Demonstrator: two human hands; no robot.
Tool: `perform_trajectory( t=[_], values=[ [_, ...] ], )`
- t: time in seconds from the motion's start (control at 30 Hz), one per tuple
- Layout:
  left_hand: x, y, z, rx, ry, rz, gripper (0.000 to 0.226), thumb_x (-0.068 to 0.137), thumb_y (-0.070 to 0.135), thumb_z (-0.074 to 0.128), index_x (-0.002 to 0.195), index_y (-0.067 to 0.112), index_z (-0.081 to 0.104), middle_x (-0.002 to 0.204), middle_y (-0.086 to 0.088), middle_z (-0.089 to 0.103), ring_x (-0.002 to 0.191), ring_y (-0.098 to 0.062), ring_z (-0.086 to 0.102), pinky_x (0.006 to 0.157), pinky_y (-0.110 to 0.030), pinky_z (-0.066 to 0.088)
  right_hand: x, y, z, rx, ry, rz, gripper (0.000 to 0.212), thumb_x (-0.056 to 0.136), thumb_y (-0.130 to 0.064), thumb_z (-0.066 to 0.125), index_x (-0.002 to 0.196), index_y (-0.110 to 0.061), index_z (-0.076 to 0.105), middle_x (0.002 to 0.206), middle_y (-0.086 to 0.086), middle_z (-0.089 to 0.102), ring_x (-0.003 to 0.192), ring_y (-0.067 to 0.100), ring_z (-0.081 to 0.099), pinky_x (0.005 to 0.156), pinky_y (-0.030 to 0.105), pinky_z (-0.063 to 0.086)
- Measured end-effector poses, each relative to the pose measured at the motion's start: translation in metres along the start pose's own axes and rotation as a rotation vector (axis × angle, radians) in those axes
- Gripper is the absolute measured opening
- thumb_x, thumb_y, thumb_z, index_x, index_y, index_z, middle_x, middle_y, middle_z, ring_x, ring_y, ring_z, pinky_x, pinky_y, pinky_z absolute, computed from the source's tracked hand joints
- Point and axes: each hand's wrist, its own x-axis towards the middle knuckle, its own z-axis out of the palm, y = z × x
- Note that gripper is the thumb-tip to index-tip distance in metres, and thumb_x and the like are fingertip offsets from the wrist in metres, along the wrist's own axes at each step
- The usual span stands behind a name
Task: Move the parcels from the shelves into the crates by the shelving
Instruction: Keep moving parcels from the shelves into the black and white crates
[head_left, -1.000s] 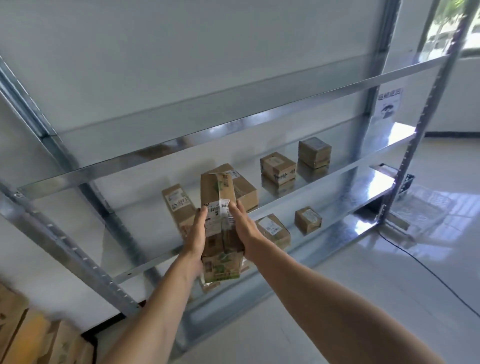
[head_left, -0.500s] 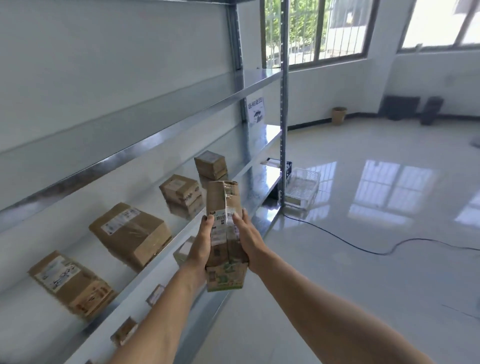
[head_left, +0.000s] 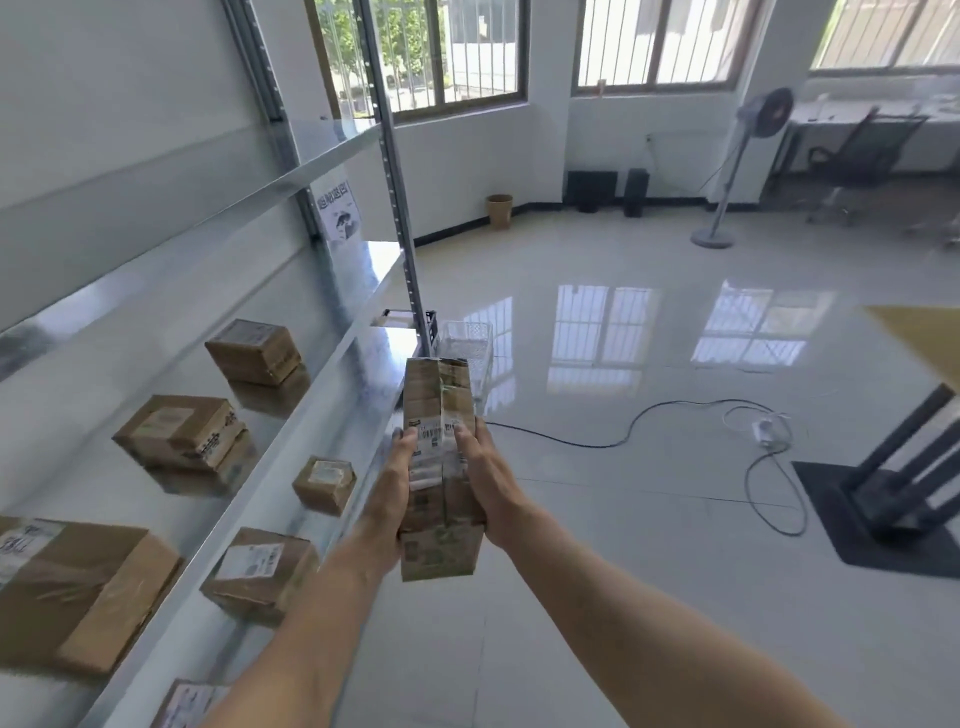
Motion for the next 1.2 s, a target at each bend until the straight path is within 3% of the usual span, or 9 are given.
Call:
perform_trajectory(
  t=[0.17, 0.33, 0.47, 0.63, 0.8, 1.07, 1.2],
  values=[
    [0.039, 0.002, 0.025, 0.027, -0.077, -0.012, 0.05, 0.107, 0.049, 0.038, 0.135, 0.014, 0.06, 0.112, -0.02, 0.075, 0.096, -0.037, 0.074, 0.066, -0.039, 0.062, 0.025, -0.01, -0.033, 0.021, 0.056, -0.02, 0.03, 0.11, -0.033, 0.039, 0.139, -0.026, 0.044, 0.116, 0.01, 0.068, 0.09, 0.02, 0.076, 0.072, 0.035, 0.062],
    [0.087, 0.013, 0.055, 0.046, -0.127, 0.006, 0.047, 0.108, 0.046, 0.037, 0.132, 0.014, 0.062, 0.106, -0.017, 0.077, 0.086, -0.029, 0.076, 0.062, -0.036, 0.061, 0.066, -0.026, -0.066, 0.056, 0.081, -0.035, 0.03, 0.11, -0.033, 0.039, 0.139, -0.026, 0.043, 0.118, 0.014, 0.068, 0.095, 0.027, 0.075, 0.072, 0.038, 0.063],
    [0.129, 0.025, 0.082, 0.059, -0.124, 0.018, 0.045, 0.108, 0.045, 0.038, 0.132, 0.016, 0.062, 0.109, -0.018, 0.076, 0.089, -0.031, 0.076, 0.063, -0.037, 0.061, 0.108, -0.043, -0.095, 0.074, 0.087, -0.044, 0.031, 0.11, -0.034, 0.039, 0.139, -0.025, 0.044, 0.119, 0.017, 0.068, 0.098, 0.031, 0.075, 0.076, 0.043, 0.063],
    [0.185, 0.042, 0.114, 0.086, -0.127, 0.002, 0.048, 0.105, 0.053, 0.04, 0.13, 0.019, 0.065, 0.112, -0.019, 0.075, 0.105, -0.039, 0.072, 0.085, -0.052, 0.061, 0.16, -0.067, -0.128, 0.09, 0.091, -0.037, 0.029, 0.111, -0.033, 0.036, 0.139, -0.028, 0.044, 0.12, 0.015, 0.068, 0.103, 0.034, 0.073, 0.076, 0.045, 0.063],
    [0.234, 0.05, 0.138, 0.063, -0.13, -0.006, 0.047, 0.106, 0.051, 0.04, 0.133, 0.019, 0.063, 0.114, -0.019, 0.075, 0.101, -0.037, 0.074, 0.072, -0.044, 0.062, 0.204, -0.084, -0.156, 0.096, 0.083, -0.027, 0.03, 0.111, -0.033, 0.036, 0.139, -0.027, 0.043, 0.12, 0.015, 0.068, 0.103, 0.036, 0.072, 0.079, 0.049, 0.063],
    [0.33, 0.054, 0.157, 0.049, -0.144, -0.136, 0.076, 0.086, 0.077, 0.056, 0.149, 0.036, 0.048, 0.135, -0.019, 0.064, 0.114, -0.042, 0.068, 0.079, -0.054, 0.061, 0.29, -0.092, -0.192, 0.081, 0.118, -0.003, 0.031, 0.11, -0.037, 0.038, 0.14, -0.03, 0.043, 0.125, 0.015, 0.067, 0.105, 0.034, 0.072, 0.087, 0.055, 0.06],
    [0.391, 0.064, 0.164, 0.031, -0.199, -0.095, 0.054, 0.101, 0.063, 0.043, 0.14, 0.028, 0.058, 0.124, -0.018, 0.071, 0.108, -0.037, 0.072, 0.076, -0.048, 0.061, 0.349, -0.099, -0.207, 0.064, 0.13, 0.001, 0.028, 0.11, -0.032, 0.04, 0.137, -0.03, 0.044, 0.122, 0.015, 0.068, 0.099, 0.033, 0.074, 0.076, 0.047, 0.063]
  ],
)
